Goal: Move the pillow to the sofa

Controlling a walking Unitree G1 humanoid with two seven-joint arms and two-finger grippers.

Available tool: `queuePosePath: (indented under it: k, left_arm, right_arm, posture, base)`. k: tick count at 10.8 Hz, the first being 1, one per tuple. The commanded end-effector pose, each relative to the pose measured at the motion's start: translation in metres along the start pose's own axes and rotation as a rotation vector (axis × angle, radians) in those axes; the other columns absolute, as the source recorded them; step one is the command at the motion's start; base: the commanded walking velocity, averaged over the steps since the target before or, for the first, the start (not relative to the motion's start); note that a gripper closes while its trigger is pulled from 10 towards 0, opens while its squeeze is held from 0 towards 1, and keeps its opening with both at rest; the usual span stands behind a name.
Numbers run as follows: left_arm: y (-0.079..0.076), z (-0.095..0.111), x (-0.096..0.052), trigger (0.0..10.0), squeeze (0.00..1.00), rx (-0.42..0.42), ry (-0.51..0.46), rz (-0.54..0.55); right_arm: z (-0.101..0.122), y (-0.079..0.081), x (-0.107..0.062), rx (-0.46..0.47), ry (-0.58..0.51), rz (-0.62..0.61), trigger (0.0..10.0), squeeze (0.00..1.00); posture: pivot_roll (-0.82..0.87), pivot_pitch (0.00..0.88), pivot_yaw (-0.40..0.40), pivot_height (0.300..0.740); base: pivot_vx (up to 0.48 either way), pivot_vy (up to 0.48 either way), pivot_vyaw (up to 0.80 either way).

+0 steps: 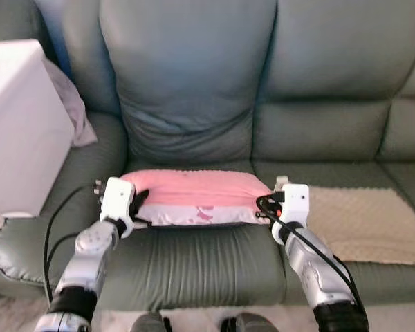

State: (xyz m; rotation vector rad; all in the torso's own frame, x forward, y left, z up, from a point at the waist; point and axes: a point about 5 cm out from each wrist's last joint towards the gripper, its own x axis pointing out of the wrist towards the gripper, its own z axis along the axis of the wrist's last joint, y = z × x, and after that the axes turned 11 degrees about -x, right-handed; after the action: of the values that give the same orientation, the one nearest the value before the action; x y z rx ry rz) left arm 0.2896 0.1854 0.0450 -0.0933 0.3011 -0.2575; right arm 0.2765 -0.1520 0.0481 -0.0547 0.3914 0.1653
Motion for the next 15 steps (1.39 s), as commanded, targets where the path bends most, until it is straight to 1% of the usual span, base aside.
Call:
queuePosePath:
  k: [1,2,3,4,5,9,10,12,13,14,15]
  left_arm:
    - [0.021,0.013,-0.005,10.0,0.00,0.024,-0.037,0.090]
    - [0.022,0.014,-0.007,10.0,0.00,0.024,-0.046,0.086]
    - [0.021,0.014,-0.006,10.0,0.00,0.022,-0.049,0.084]
    - [0.019,0.014,-0.006,10.0,0.00,0.023,-0.055,0.080]
    - [0.018,0.017,-0.005,10.0,0.00,0.033,-0.066,0.096]
    - [0.018,0.024,-0.004,10.0,0.00,0.054,-0.103,0.123]
    - [0.017,0.028,-0.003,10.0,0.00,0.037,-0.120,0.130]
    - [0.016,0.032,-0.002,10.0,0.00,0.056,-0.138,0.134]
    - [0.017,0.033,-0.001,10.0,0.00,0.056,-0.143,0.143]
    - [0.016,0.034,0.000,10.0,0.00,0.054,-0.144,0.143]
    - [0.016,0.035,0.000,10.0,0.00,0.056,-0.147,0.145]
  right_arm:
    - [0.004,-0.014,-0.001,0.010,-0.009,-0.077,10.0,0.00]
    - [0.004,-0.008,-0.003,0.008,-0.018,-0.060,10.0,0.00]
    - [0.004,-0.007,-0.003,0.010,-0.017,-0.057,10.0,0.00]
    - [0.003,-0.005,-0.003,0.011,-0.016,-0.048,10.0,0.00]
    - [0.003,-0.005,-0.004,0.017,-0.024,-0.045,10.0,0.00]
    - [0.005,-0.007,-0.003,0.014,-0.028,-0.037,10.0,0.00]
    - [0.007,-0.008,-0.002,0.020,-0.040,-0.033,10.0,0.00]
    - [0.010,-0.008,-0.003,0.018,-0.066,-0.024,10.0,0.00]
    - [0.011,-0.008,-0.002,0.015,-0.072,-0.019,10.0,0.00]
    - [0.012,-0.007,-0.002,0.017,-0.081,-0.013,10.0,0.00]
    - [0.012,-0.007,-0.002,0.021,-0.086,-0.012,10.0,0.00]
  posture:
    - [-0.02,0.154,-0.010,0.740]
    - [-0.02,0.160,-0.010,0.715]
    - [-0.02,0.165,-0.007,0.705]
    - [-0.02,0.163,-0.005,0.685]
    - [-0.02,0.154,-0.007,0.675]
    - [-0.02,0.138,-0.011,0.675]
    - [-0.02,0.133,-0.011,0.675]
    - [-0.01,0.127,-0.011,0.675]
    - [-0.01,0.125,-0.010,0.665]
    - [-0.01,0.123,-0.008,0.645]
    - [-0.01,0.121,-0.007,0.640]
  base:
    - [0.000,0.000,0.00]
    - [0.000,0.000,0.00]
    - [0.000,0.000,0.00]
    - [0.000,0.000,0.00]
    - [0.000,0.000,0.00]
    - [0.000,0.000,0.00]
    - [0.000,0.000,0.00]
    - [0.000,0.000,0.00]
    - [0.000,0.000,0.00]
    - [0.000,0.000,0.00]
    - [0.000,0.000,0.00]
